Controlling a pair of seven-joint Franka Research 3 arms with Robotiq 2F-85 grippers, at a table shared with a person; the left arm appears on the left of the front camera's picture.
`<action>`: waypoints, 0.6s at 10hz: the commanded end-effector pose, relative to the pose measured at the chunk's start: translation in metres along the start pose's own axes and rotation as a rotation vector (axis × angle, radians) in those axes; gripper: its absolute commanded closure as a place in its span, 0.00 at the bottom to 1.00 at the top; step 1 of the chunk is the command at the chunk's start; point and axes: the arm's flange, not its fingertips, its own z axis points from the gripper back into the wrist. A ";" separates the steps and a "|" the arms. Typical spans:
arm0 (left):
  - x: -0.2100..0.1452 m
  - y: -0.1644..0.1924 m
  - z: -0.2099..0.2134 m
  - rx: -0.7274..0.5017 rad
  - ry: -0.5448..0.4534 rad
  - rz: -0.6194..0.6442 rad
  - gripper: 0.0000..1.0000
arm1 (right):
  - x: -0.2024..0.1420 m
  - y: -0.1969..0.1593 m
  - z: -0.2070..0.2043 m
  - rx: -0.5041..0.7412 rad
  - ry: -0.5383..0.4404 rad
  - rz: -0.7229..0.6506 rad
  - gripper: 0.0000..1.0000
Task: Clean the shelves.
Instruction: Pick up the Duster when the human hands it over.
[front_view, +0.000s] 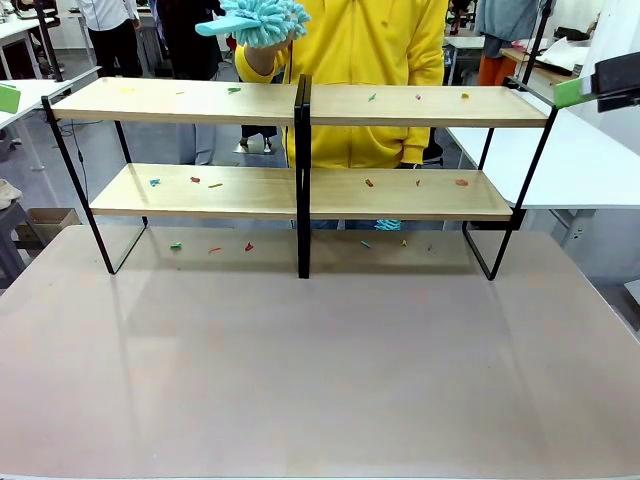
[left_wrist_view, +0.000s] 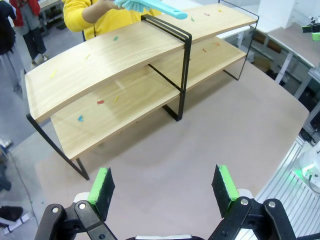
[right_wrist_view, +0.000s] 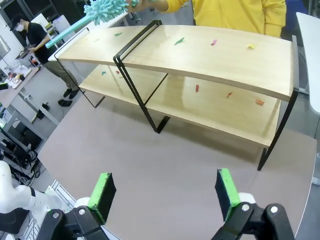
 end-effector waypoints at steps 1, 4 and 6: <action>-0.001 0.001 0.000 -0.005 -0.003 -0.005 0.00 | 0.000 0.001 -0.001 0.006 0.005 0.000 0.00; 0.056 0.046 -0.043 -0.275 0.195 0.486 0.00 | 0.000 0.001 -0.001 0.006 0.005 0.000 0.00; 0.101 0.097 -0.089 -0.532 0.206 0.755 0.00 | 0.000 0.001 -0.001 0.006 0.005 0.000 0.00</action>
